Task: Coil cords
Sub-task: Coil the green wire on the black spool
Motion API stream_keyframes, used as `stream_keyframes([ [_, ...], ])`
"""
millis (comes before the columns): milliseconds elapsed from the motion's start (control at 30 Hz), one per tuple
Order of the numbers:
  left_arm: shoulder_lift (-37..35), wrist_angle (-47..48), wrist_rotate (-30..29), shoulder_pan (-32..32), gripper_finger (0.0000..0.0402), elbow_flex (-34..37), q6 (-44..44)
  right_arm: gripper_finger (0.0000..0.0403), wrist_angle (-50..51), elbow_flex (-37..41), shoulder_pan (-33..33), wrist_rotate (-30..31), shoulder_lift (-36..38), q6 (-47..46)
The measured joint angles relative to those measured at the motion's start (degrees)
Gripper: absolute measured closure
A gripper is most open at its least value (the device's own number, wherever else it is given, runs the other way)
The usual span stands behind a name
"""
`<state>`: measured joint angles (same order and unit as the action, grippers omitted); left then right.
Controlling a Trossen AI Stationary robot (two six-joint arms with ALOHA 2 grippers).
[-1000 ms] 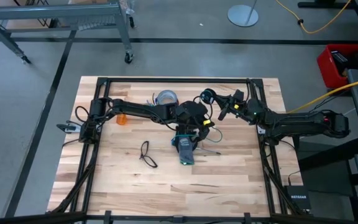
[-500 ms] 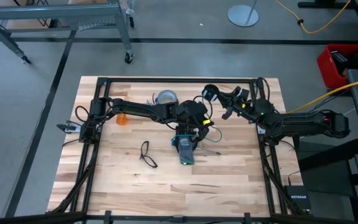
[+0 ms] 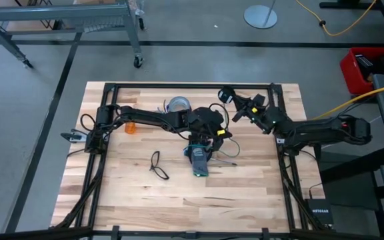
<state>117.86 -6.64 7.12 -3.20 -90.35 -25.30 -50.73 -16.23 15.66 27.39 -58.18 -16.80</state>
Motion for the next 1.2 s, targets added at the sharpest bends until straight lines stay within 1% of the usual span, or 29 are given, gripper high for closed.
stream_keyframes([
  [100,0.0,0.2,1.9,0.0,0.0401,0.0,-0.4,0.0402,0.4,0.0,0.0,-2.6,-2.3,-1.2],
  [267,0.0,0.5,5.2,-0.5,0.0401,0.0,-1.5,0.0402,1.0,0.0,0.1,-10.4,-5.0,-1.3],
  [367,0.0,2.6,7.0,-0.8,0.0401,0.0,-2.7,0.0402,2.3,0.0,0.1,-14.6,-5.5,-1.3],
  [433,0.0,4.9,7.4,-1.2,0.0401,0.0,-4.2,0.0402,4.1,0.0,0.1,-16.3,-5.5,-1.4],
  [600,0.0,9.8,7.9,-2.2,0.0401,0.0,-6.3,0.0402,10.8,0.0,0.1,-16.6,-5.5,-2.6],
  [733,0.0,10.3,7.9,-2.9,0.0401,0.0,-6.5,0.0402,14.4,0.0,0.1,-17.4,-5.5,-4.0],
  [933,0.0,10.3,7.7,-4.0,0.0401,0.0,-8.3,0.0402,14.2,0.0,0.1,-20.9,-5.5,-5.1],
  [1100,0.0,10.3,7.5,-4.1,0.0401,0.0,-9.5,0.0402,13.1,-0.1,0.1,-20.9,-5.5,-5.9],
  [1200,0.0,10.2,7.0,-3.9,0.0401,0.0,-10.0,0.0402,13.1,-1.8,0.1,-21.0,-5.5,-5.9],
])
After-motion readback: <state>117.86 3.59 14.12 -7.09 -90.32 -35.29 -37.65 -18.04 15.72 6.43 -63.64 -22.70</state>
